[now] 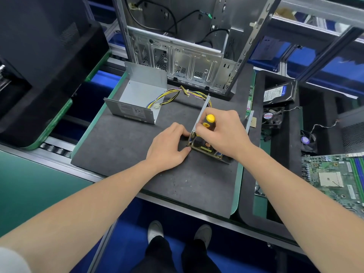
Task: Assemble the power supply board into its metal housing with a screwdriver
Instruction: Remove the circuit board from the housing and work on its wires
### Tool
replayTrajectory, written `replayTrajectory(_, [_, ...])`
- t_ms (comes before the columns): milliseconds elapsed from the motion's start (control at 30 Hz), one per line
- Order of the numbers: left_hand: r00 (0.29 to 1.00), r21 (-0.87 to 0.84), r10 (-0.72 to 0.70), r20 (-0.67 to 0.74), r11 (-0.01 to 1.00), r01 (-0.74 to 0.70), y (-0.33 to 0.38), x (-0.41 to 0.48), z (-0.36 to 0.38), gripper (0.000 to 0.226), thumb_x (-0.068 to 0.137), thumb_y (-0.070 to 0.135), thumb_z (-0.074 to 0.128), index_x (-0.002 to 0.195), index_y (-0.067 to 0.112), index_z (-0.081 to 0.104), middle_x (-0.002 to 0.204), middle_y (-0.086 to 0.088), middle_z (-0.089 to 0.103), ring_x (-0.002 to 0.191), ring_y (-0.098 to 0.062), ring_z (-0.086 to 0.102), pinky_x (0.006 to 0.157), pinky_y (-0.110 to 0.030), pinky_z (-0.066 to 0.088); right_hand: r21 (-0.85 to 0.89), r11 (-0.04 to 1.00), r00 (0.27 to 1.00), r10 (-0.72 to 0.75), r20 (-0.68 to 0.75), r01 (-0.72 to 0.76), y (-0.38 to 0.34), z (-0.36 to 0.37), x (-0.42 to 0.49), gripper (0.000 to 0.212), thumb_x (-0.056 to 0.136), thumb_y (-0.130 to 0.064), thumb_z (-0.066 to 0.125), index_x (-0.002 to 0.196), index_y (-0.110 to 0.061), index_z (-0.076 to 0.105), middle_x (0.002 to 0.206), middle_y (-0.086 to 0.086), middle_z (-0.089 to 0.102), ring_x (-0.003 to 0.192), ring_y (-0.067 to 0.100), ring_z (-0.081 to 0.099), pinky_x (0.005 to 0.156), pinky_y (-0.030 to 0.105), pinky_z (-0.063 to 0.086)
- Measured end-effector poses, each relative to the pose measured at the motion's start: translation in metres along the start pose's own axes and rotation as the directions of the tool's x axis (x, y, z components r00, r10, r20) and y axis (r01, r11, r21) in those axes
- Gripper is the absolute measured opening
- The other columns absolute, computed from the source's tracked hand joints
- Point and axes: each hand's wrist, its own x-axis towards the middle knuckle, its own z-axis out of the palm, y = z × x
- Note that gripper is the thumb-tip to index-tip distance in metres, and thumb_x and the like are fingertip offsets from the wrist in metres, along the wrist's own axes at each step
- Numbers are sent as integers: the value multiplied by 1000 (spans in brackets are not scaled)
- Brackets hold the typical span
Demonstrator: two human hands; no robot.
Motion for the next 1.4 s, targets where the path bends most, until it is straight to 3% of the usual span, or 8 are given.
replayTrajectory(167, [1000,1,8,-7,1000,-8,0,0,-1,33,82,43,71,104,41,46,108,20,50,99,-8,56,73,-31,42,-7,1000,1000,-20,18,20,-1,1,0,13,88,-20,70,77,-14,65,60,-5,59,64,22,56,63,34,47])
replayTrajectory(400, [1000,5,12,-8,1000,-12,2,-1,-2,45,84,42,69,97,53,27,100,25,38,91,-5,50,71,-30,37,-79,993,989,-79,129,89,-5,-4,5,26,94,-32,69,85,-8,65,63,8,62,65,30,54,64,45,51])
replayTrajectory(567, [1000,24,7,-22,1000,-7,-1,0,2,31,86,40,68,106,37,44,107,16,49,97,-14,57,72,-34,44,-132,984,986,-105,127,121,-5,-11,9,44,92,-49,76,68,-17,56,51,-4,48,54,15,47,50,30,35])
replayTrajectory(733, [1000,79,7,-22,997,-6,-3,3,6,32,87,43,66,111,30,48,106,13,47,95,-16,56,70,-33,40,8,983,974,-185,134,185,-7,-11,8,22,89,-34,82,97,-19,68,87,-6,68,82,15,61,76,34,51])
replayTrajectory(1000, [1000,30,13,-19,999,-13,-2,2,5,26,86,42,64,100,38,43,103,19,42,94,-14,52,69,-33,36,-138,921,887,-299,353,365,-5,-25,14,14,93,-23,62,106,-21,57,80,-11,62,71,15,57,69,38,50])
replayTrajectory(1167, [1000,74,6,-24,997,-4,-4,4,8,29,85,45,60,105,31,44,104,12,44,92,-19,53,67,-35,38,-353,820,888,-369,275,450,-10,-21,17,39,99,-49,65,84,-15,53,65,-6,49,59,26,45,47,27,21])
replayTrajectory(1300, [999,77,21,-24,997,-19,-5,4,8,27,86,45,60,103,32,43,105,13,45,92,-17,52,67,-34,35,-227,855,860,-378,343,467,-15,-21,15,21,99,-36,58,97,-15,61,94,-3,52,74,27,55,61,41,49])
replayTrajectory(1400, [999,55,27,-23,998,-26,-4,3,7,26,85,44,60,102,35,43,108,15,46,95,-14,52,68,-33,35,-172,878,849,-355,392,447,-20,-24,15,27,92,-33,48,111,-18,61,96,-8,54,79,18,56,69,44,54])
